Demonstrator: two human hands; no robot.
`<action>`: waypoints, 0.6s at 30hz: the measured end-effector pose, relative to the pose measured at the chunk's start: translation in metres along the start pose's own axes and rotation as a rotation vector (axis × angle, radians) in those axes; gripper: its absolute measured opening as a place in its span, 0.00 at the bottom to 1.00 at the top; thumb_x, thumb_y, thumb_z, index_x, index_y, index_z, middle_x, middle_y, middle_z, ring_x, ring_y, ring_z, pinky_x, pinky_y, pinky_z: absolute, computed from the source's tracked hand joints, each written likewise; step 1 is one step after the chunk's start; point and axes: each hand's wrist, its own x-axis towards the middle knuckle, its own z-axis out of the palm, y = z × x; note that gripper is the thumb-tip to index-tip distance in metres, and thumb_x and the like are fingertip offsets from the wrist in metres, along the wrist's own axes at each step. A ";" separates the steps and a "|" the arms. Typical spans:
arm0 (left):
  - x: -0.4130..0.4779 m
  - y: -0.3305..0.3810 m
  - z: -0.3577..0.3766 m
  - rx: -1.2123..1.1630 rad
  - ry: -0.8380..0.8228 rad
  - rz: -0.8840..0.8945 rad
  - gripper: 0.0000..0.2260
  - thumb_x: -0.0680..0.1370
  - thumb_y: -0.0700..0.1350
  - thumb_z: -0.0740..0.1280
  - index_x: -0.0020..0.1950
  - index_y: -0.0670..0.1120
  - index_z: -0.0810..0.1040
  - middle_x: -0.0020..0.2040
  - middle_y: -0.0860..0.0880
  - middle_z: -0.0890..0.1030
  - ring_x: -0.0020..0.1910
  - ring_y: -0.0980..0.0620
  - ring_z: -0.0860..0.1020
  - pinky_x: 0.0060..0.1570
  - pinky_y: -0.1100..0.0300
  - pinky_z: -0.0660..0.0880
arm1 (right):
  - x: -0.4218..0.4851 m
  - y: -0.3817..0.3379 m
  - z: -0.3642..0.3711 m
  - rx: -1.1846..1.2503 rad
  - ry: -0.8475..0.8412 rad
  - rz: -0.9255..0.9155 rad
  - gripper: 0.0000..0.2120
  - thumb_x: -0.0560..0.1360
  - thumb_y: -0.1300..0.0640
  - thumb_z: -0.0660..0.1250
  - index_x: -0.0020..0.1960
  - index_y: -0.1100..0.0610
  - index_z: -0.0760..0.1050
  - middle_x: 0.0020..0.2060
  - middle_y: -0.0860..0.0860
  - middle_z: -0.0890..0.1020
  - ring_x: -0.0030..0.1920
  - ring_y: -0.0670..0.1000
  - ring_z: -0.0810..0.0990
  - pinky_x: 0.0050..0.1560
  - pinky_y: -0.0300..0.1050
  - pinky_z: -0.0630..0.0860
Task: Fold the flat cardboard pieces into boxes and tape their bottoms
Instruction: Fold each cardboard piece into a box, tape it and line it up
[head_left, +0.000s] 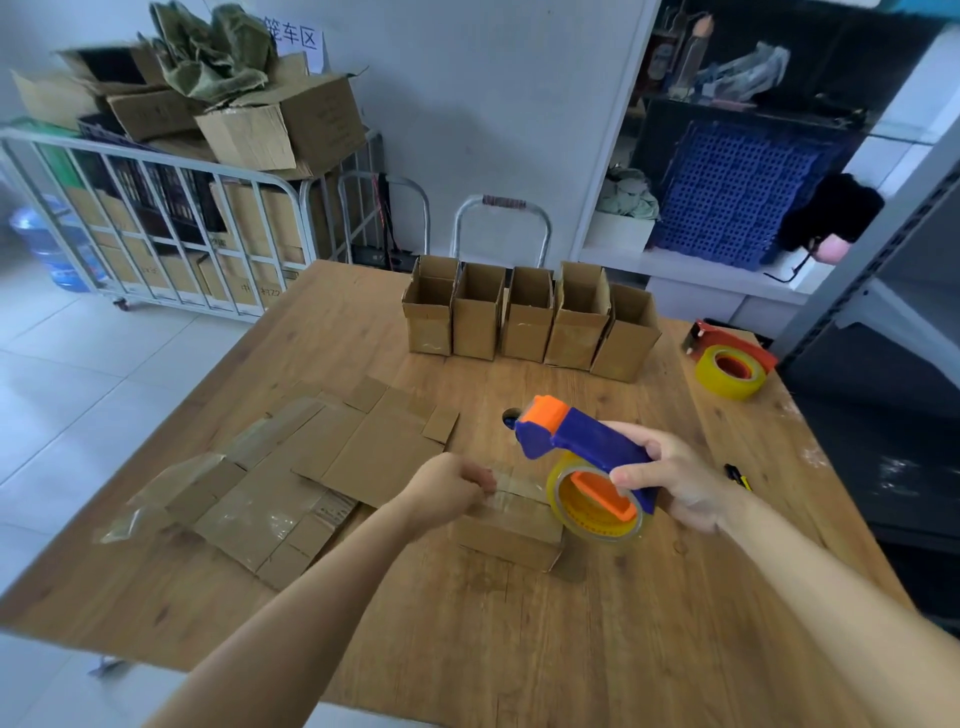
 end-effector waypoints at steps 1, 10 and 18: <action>0.001 -0.001 0.000 -0.111 0.009 -0.031 0.09 0.77 0.37 0.63 0.47 0.45 0.84 0.56 0.49 0.82 0.55 0.54 0.78 0.57 0.60 0.74 | 0.003 -0.002 0.001 -0.001 -0.017 0.005 0.35 0.58 0.51 0.77 0.65 0.51 0.75 0.55 0.55 0.83 0.53 0.54 0.82 0.48 0.45 0.79; 0.007 0.006 0.002 -0.327 0.062 -0.194 0.20 0.76 0.57 0.59 0.40 0.44 0.84 0.48 0.46 0.83 0.51 0.48 0.78 0.63 0.51 0.72 | 0.015 -0.002 0.002 -0.120 -0.090 0.060 0.38 0.58 0.50 0.78 0.66 0.51 0.73 0.57 0.54 0.82 0.59 0.57 0.80 0.59 0.56 0.78; 0.010 0.016 -0.003 -0.263 0.022 -0.165 0.11 0.74 0.37 0.68 0.31 0.44 0.73 0.29 0.50 0.72 0.31 0.54 0.70 0.34 0.62 0.68 | 0.017 -0.008 0.007 -0.264 -0.148 0.049 0.32 0.62 0.54 0.78 0.65 0.48 0.75 0.55 0.50 0.82 0.56 0.53 0.80 0.53 0.48 0.80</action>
